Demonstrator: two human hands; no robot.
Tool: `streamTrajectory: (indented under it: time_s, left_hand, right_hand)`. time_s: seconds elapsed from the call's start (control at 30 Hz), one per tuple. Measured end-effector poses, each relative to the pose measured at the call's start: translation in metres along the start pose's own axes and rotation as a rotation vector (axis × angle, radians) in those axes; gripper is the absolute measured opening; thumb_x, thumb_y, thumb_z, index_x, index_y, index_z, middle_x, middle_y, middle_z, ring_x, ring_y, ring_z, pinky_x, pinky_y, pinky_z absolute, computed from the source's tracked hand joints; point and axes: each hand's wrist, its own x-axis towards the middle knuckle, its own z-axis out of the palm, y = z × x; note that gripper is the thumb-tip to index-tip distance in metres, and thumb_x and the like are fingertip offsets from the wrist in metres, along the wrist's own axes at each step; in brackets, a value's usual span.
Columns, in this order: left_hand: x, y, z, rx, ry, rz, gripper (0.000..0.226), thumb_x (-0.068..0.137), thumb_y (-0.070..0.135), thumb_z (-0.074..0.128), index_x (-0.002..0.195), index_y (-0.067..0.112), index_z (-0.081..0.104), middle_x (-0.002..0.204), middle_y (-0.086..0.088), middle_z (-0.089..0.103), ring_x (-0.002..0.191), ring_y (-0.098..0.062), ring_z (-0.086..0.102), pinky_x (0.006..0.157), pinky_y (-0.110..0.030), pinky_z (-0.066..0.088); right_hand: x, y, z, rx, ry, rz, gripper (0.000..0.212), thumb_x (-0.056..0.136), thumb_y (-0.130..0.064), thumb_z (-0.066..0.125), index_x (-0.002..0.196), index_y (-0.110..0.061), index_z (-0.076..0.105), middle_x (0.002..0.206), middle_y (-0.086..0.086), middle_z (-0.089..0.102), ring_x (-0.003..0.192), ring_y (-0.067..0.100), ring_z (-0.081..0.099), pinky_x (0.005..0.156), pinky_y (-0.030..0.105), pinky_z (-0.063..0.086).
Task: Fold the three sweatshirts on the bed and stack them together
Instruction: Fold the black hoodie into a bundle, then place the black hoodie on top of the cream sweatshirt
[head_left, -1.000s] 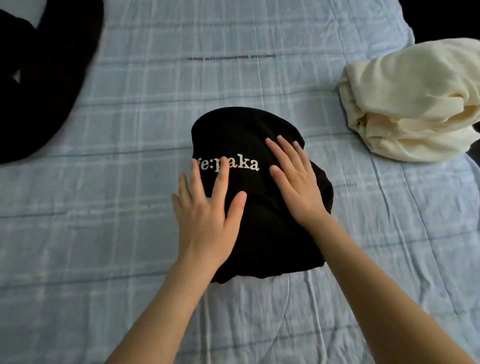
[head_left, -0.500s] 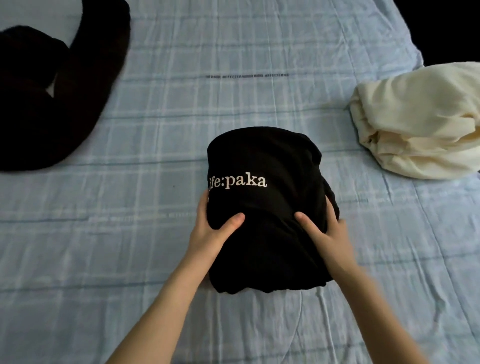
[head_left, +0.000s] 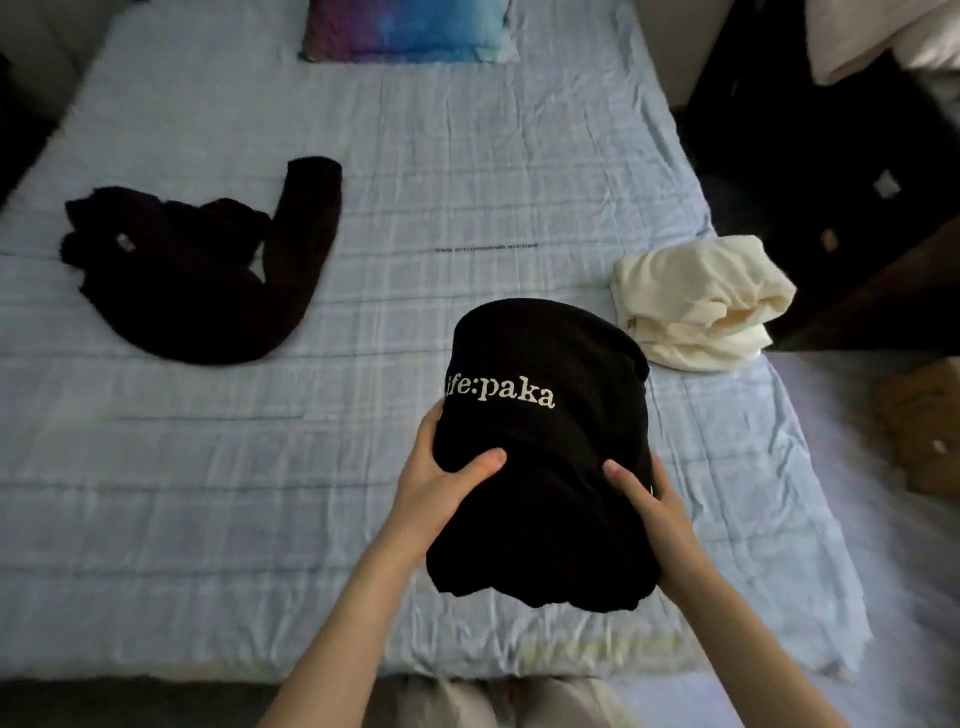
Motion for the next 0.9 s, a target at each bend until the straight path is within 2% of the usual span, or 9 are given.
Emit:
streamTrajectory:
  time_s: [0.1, 0.2, 0.3, 0.4, 0.47, 0.57, 0.63, 0.7, 0.9]
  left_hand:
    - [-0.029, 0.040, 0.016, -0.049, 0.074, 0.026, 0.083, 0.060, 0.061, 0.081, 0.133, 0.056, 0.042, 0.118, 0.030, 0.060, 0.104, 0.009, 0.059, 0.077, -0.013, 0.047]
    - [-0.054, 0.073, 0.029, -0.063, 0.110, 0.090, 0.089, 0.057, 0.068, 0.077, 0.136, 0.050, 0.042, 0.123, 0.026, 0.059, 0.109, 0.003, 0.059, 0.079, -0.015, 0.046]
    - [-0.074, 0.089, 0.037, -0.117, 0.092, 0.113, 0.094, 0.055, 0.071, 0.076, 0.138, 0.045, 0.042, 0.126, 0.019, 0.060, 0.111, -0.002, 0.061, 0.084, -0.021, 0.049]
    - [-0.093, 0.095, 0.039, -0.112, 0.050, 0.148, 0.096, 0.055, 0.073, 0.075, 0.139, 0.053, 0.035, 0.126, 0.019, 0.058, 0.110, -0.004, 0.060, 0.087, -0.026, 0.049]
    - [-0.105, 0.093, 0.037, -0.113, 0.019, 0.173, 0.094, 0.059, 0.071, 0.076, 0.138, 0.065, 0.025, 0.120, 0.024, 0.055, 0.105, -0.002, 0.061, 0.078, -0.022, 0.049]
    - [-0.121, 0.079, 0.034, -0.074, -0.072, 0.241, 0.074, 0.074, 0.057, 0.074, 0.132, 0.071, 0.030, 0.122, 0.033, 0.054, 0.107, 0.003, 0.061, 0.070, -0.014, 0.053]
    - [-0.131, 0.067, 0.030, -0.028, -0.129, 0.264, 0.069, 0.073, 0.055, 0.071, 0.132, 0.068, 0.036, 0.123, 0.042, 0.051, 0.110, 0.013, 0.055, 0.073, -0.010, 0.051]
    - [-0.136, 0.055, 0.030, -0.005, -0.177, 0.250, 0.068, 0.073, 0.053, 0.070, 0.133, 0.063, 0.039, 0.129, 0.040, 0.048, 0.111, 0.016, 0.053, 0.077, -0.011, 0.049]
    - [-0.140, 0.039, 0.056, 0.057, -0.283, 0.221, 0.073, 0.074, 0.052, 0.071, 0.139, 0.057, 0.038, 0.141, 0.034, 0.041, 0.117, 0.017, 0.046, 0.082, -0.008, 0.045]
  right_hand:
    - [-0.024, -0.051, -0.016, -0.049, -0.056, -0.136, 0.054, 0.069, -0.055, 0.075, 0.121, -0.055, 0.059, 0.113, -0.026, 0.069, 0.099, -0.005, 0.067, 0.070, 0.012, 0.054]
    - [-0.051, -0.095, -0.027, -0.137, -0.098, -0.337, 0.069, 0.082, -0.051, 0.066, 0.142, -0.061, 0.033, 0.128, -0.046, 0.050, 0.117, -0.019, 0.050, 0.084, 0.005, 0.047]
    - [-0.084, -0.119, -0.039, -0.214, -0.117, -0.464, 0.068, 0.088, -0.053, 0.058, 0.142, -0.070, 0.019, 0.134, -0.056, 0.033, 0.125, -0.026, 0.036, 0.092, 0.001, 0.038]
    - [-0.113, -0.116, -0.045, -0.322, -0.082, -0.557, 0.060, 0.097, -0.049, 0.052, 0.144, -0.068, 0.019, 0.136, -0.057, 0.029, 0.123, -0.030, 0.033, 0.089, -0.001, 0.037]
    - [-0.129, -0.104, -0.046, -0.336, -0.071, -0.562, 0.055, 0.102, -0.042, 0.050, 0.143, -0.067, 0.023, 0.135, -0.056, 0.030, 0.123, -0.029, 0.034, 0.093, 0.008, 0.036]
    - [-0.153, -0.076, -0.043, -0.280, -0.006, -0.495, 0.053, 0.102, -0.033, 0.053, 0.141, -0.063, 0.034, 0.134, -0.051, 0.039, 0.124, -0.023, 0.040, 0.094, 0.011, 0.039]
    - [-0.171, -0.053, -0.038, -0.225, 0.055, -0.461, 0.052, 0.100, -0.032, 0.057, 0.138, -0.062, 0.038, 0.131, -0.049, 0.043, 0.123, -0.021, 0.043, 0.089, 0.004, 0.043]
    - [-0.186, -0.031, -0.036, -0.203, 0.110, -0.422, 0.052, 0.100, -0.032, 0.058, 0.137, -0.063, 0.039, 0.129, -0.051, 0.042, 0.121, -0.023, 0.043, 0.086, -0.001, 0.041]
    - [-0.203, 0.003, -0.059, -0.111, 0.243, -0.322, 0.064, 0.097, -0.038, 0.061, 0.137, -0.073, 0.026, 0.120, -0.063, 0.035, 0.111, -0.033, 0.041, 0.081, 0.001, 0.043]
